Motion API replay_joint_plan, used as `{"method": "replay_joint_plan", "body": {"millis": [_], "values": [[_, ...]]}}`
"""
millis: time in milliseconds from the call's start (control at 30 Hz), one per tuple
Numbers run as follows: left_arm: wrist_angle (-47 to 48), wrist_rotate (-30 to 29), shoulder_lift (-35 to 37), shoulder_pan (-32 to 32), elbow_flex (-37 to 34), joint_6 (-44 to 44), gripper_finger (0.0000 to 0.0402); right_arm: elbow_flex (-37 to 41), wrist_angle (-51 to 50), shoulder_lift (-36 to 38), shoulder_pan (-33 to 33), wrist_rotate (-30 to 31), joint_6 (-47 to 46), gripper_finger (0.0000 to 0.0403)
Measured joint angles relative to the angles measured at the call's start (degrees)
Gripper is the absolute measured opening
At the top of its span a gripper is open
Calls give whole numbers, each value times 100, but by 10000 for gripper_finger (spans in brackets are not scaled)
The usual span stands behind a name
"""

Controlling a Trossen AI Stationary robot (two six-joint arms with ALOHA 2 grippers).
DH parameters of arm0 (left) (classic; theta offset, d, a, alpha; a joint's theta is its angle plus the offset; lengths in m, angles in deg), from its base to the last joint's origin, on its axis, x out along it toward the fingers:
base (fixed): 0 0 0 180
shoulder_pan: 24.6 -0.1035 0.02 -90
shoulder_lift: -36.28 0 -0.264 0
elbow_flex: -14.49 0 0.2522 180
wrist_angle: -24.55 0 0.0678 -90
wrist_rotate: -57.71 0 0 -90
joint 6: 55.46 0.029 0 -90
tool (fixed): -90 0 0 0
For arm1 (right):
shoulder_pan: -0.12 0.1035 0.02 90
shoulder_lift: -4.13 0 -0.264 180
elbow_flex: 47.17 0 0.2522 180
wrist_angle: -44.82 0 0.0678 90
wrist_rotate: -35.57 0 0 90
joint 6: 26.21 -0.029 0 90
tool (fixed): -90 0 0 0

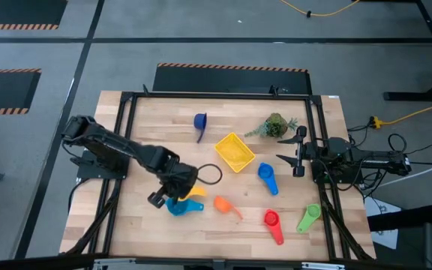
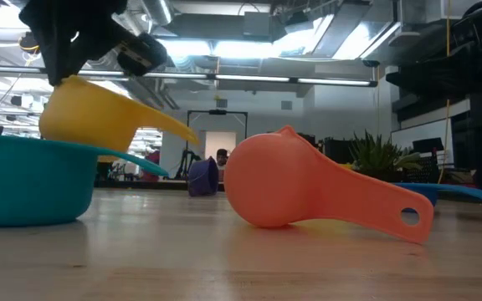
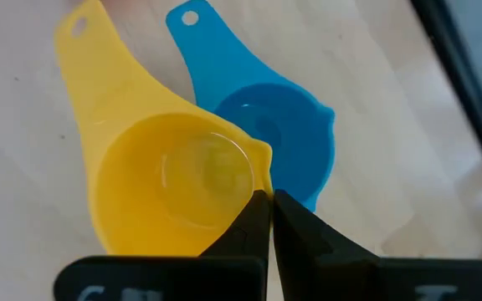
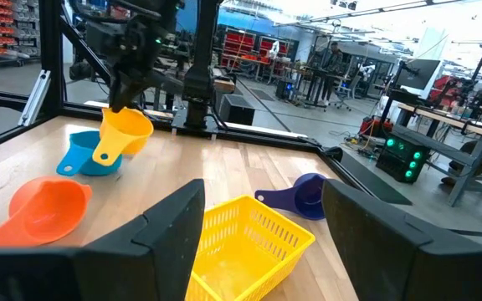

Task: Nest measuring cups in basket
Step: Stack the yellow measuring cup on top of the light blue measuring cup

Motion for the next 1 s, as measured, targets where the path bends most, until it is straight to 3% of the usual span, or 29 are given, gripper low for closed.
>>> {"method": "replay_joint_plan", "body": {"millis": [667, 1000], "values": [[-330, -643, 228, 789, 7, -527, 0, 1, 3, 0, -1, 0, 0, 248], [-291, -681, 258, 1278, 4, -751, 0, 1, -4, 0, 1, 0, 0, 248]]}}
